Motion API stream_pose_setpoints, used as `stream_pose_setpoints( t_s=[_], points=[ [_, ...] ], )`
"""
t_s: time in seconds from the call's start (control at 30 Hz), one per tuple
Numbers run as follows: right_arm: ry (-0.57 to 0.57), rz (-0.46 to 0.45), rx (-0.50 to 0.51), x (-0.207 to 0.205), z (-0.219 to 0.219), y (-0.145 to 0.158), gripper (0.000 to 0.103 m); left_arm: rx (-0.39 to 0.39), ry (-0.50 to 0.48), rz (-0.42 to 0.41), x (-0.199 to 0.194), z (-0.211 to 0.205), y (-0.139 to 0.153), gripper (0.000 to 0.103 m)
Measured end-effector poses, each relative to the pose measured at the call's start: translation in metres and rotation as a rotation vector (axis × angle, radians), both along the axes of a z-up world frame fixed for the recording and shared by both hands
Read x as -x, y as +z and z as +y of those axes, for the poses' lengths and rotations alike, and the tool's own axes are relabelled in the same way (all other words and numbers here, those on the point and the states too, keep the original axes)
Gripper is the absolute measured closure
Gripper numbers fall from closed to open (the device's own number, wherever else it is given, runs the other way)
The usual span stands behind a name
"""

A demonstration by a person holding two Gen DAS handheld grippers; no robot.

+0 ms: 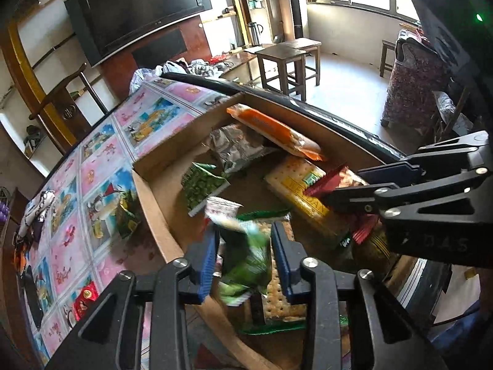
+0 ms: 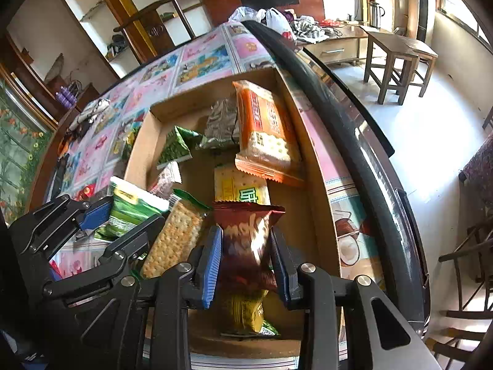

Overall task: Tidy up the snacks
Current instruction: 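Open both grippers to drop the two packets into the box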

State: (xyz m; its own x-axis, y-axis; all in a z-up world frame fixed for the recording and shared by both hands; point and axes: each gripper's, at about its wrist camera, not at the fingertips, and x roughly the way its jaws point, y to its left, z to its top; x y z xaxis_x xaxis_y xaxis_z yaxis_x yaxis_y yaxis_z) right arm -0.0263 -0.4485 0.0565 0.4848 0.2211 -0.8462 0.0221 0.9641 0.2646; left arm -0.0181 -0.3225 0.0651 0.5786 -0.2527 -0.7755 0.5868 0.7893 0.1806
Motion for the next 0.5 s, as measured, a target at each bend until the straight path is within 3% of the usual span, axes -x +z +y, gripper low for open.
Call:
stream_pose_setpoints(
  t_s=[0.07, 0.23, 0.3, 0.5],
  points=[
    [-0.005, -0.017, 0.003, 0.002, -0.001, 0.005, 0.066, 0.004, 0.012, -0.013, 0.0, 0.003, 0.005, 0.051],
    [-0.024, -0.068, 0.016, 0.009, 0.0, 0.02, 0.063, 0.013, 0.06, -0.048, -0.004, 0.015, 0.023, 0.045],
    [-0.027, -0.081, 0.016, 0.01, 0.002, 0.025, 0.062, 0.01, 0.106, -0.071, -0.006, 0.023, 0.031, 0.038],
    [-0.011, -0.113, 0.022, 0.013, 0.013, 0.034, 0.058, 0.006, 0.271, -0.103, -0.019, 0.058, 0.047, 0.037]
  ],
)
